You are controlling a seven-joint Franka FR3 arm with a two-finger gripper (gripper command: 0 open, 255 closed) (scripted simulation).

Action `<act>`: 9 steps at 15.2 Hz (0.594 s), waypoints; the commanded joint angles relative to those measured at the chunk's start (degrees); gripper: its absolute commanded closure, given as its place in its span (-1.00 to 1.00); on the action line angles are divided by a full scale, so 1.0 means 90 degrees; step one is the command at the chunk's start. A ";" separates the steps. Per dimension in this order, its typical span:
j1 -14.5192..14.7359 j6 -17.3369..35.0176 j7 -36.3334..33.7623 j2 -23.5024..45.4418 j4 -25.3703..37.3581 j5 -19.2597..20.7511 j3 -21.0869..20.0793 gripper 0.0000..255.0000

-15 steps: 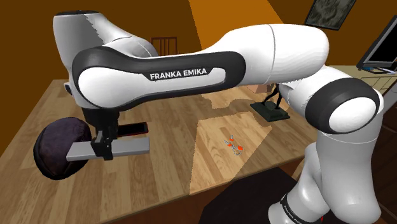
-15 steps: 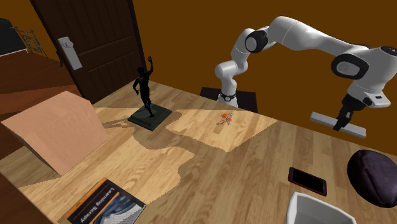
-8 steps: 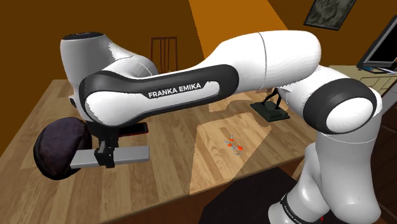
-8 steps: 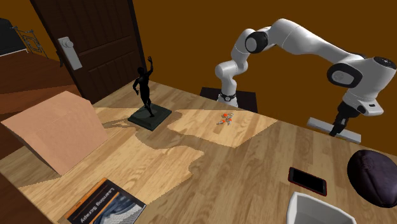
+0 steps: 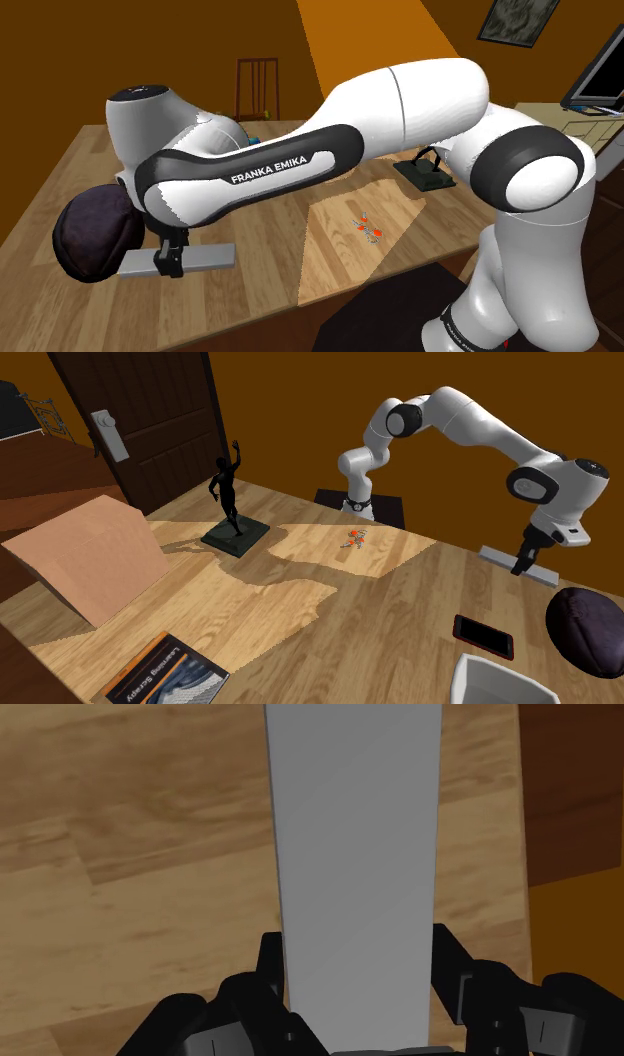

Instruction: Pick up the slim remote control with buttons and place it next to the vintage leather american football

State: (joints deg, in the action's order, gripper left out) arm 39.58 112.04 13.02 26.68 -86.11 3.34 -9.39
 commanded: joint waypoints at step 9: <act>-0.0002 0.0739 -0.0015 0.0252 -0.0484 0.0048 0.0029 1.00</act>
State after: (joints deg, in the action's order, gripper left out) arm 39.56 118.12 12.89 28.73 -90.16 3.73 -9.15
